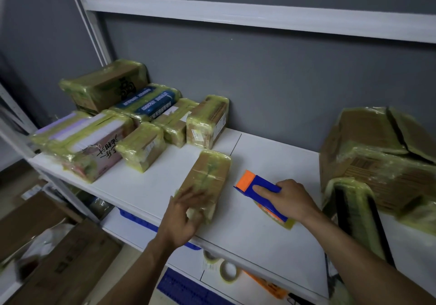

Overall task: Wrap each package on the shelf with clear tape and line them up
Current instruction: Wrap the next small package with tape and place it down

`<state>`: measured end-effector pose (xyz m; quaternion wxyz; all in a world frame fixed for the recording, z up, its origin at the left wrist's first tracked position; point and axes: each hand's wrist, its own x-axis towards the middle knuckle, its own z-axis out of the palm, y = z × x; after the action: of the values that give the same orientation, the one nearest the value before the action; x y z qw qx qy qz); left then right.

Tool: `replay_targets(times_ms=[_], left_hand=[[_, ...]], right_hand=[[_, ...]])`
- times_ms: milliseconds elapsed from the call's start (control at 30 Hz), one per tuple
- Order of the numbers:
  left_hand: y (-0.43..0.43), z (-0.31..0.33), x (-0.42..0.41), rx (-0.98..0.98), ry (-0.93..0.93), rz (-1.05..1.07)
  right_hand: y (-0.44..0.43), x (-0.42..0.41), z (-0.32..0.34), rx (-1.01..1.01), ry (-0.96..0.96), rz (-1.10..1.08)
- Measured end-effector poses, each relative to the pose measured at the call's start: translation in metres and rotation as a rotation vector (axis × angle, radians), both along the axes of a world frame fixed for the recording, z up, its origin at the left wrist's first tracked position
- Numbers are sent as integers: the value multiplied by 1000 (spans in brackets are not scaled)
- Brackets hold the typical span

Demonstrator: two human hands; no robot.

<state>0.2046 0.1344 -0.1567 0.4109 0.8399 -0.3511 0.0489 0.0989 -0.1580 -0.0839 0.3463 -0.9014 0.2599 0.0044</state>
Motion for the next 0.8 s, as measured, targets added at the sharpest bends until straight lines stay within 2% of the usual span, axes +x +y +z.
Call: replay_targets(times_ms=[100, 167, 233, 333, 433, 500, 567, 667, 800], left_hand=[[-16, -3, -3, 269, 3, 157], [-24, -7, -8, 404, 96, 270], [-28, -11, -12, 416, 91, 303], [-28, -6, -12, 294, 38, 305], [-23, -2, -11, 262, -44, 339], [-12, -4, -9, 349, -54, 388], [-1, -8, -3, 470, 14, 437], [4, -1, 17, 524, 138, 527], [10, 3, 42, 780, -58, 410]], right_hand=[[7, 3, -7, 56, -22, -8], [9, 4, -11, 132, -41, -26], [10, 4, -16, 212, -46, -38], [13, 3, -24, 264, -23, -38], [15, 5, -31, 300, -17, -42], [18, 9, -34, 317, -25, -47], [23, 17, -36, 337, -33, -53], [33, 32, -35, 360, -40, -52], [41, 46, -36, 384, -45, -49]])
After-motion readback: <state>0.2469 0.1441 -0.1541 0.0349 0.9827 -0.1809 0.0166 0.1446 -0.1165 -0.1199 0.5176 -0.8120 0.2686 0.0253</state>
